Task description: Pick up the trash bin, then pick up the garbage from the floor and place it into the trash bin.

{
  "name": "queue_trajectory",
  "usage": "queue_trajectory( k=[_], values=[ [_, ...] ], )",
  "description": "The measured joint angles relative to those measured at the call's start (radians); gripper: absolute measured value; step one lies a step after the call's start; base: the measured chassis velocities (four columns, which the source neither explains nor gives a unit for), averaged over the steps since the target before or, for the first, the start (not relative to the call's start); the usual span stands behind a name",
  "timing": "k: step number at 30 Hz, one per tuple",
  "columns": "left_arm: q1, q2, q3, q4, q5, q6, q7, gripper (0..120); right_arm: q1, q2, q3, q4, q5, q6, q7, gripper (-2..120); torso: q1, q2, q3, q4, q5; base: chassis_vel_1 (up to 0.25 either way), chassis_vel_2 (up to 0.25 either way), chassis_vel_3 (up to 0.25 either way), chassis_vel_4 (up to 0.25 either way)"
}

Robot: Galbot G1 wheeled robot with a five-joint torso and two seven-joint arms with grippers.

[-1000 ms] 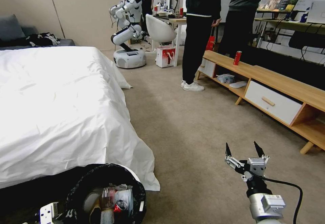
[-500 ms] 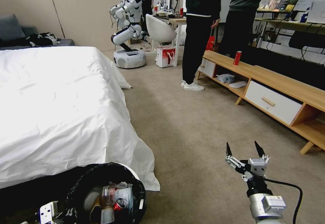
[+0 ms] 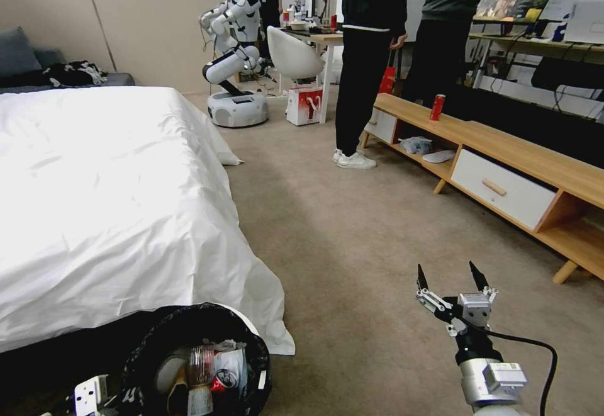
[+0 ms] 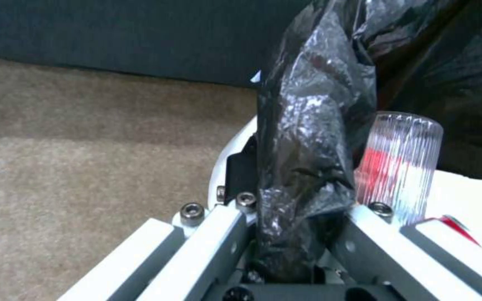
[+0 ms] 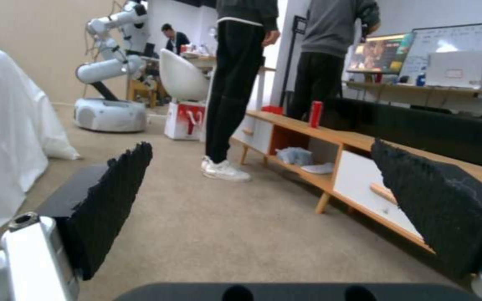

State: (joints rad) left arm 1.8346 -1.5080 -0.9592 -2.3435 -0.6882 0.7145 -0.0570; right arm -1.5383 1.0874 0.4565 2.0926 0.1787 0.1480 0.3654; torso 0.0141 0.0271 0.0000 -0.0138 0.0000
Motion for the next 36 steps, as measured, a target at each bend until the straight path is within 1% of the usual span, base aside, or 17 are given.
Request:
queue_trajectory(
  k=[11,36],
  values=[
    [-0.001,0.0,0.002,0.0,0.0,0.005,0.001,0,-0.007,-0.003,0.008,0.001,0.001,0.0,0.0,100,0.0,0.0,0.0,-0.0001,-0.0001,-0.075,-0.075,-0.08,-0.079],
    [0.005,0.001,0.003,-0.003,-0.002,0.006,0.007,0,-0.033,0.0,0.031,0.017,-0.006,0.008,0.002,100,0.0,0.0,0.0,-0.0002,0.0,-0.122,-0.126,-0.125,-0.121]
  ],
)
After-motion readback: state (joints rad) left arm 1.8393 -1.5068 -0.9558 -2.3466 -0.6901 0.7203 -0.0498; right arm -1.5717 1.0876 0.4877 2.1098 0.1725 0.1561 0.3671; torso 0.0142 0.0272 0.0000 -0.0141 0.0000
